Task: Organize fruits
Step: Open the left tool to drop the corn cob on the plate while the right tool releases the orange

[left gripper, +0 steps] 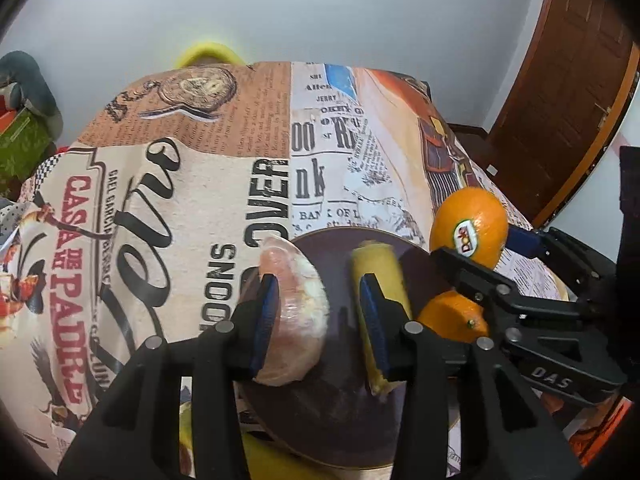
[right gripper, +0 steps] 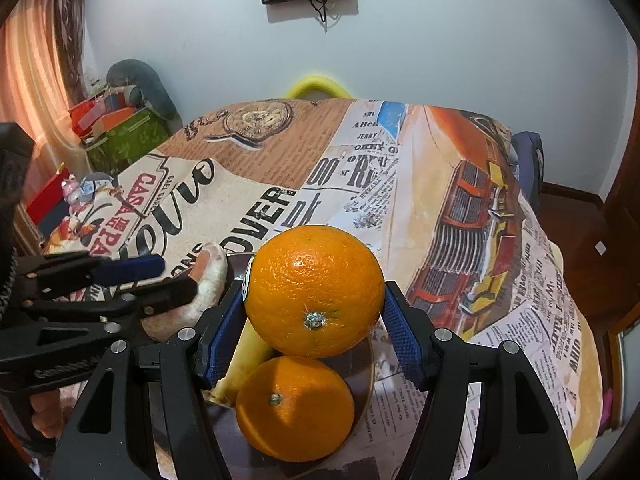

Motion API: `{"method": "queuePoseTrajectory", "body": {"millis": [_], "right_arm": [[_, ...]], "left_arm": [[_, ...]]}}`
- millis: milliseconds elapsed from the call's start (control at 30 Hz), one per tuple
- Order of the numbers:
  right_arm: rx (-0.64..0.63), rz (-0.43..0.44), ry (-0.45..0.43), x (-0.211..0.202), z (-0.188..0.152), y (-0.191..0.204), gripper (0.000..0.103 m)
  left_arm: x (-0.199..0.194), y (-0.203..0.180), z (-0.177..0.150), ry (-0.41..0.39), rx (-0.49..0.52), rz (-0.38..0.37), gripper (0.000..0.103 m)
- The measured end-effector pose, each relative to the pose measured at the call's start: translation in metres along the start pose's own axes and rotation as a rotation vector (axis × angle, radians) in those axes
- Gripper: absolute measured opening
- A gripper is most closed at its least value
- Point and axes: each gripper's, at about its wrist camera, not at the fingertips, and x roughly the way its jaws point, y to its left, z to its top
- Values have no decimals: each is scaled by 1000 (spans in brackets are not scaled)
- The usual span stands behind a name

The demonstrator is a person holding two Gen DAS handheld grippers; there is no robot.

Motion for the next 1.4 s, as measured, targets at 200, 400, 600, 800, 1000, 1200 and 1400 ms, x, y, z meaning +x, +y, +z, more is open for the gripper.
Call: {"method": "queuePoseTrajectory", "body": {"millis": [200,400,600,800,1000,1200,1400], "right_arm": [[-28,-4,37,12,-1,6,63],[-23,-18,52,20,-5,10,63],[-52,14,23,9,2,24,63],[-92,50,33,18,8,47,63],[-109,42,108,47,10,56,64],[-138,14,123,47,5,62,65],[-148,-7,107,30,5,64,65]], "left_arm": [[-2,12,-6,4,-18,13,43],[-7,19,-15,-5,-30,24,43],[-18,29,-15,-36,-44,37,43],[-29,48,-15,-66,-72,84,47],[-34,68,-24,-62,-86,107,48],[-35,75,-27,-67,-96,98,51],[-45,70,-31,-73,-92,80,51]]}}
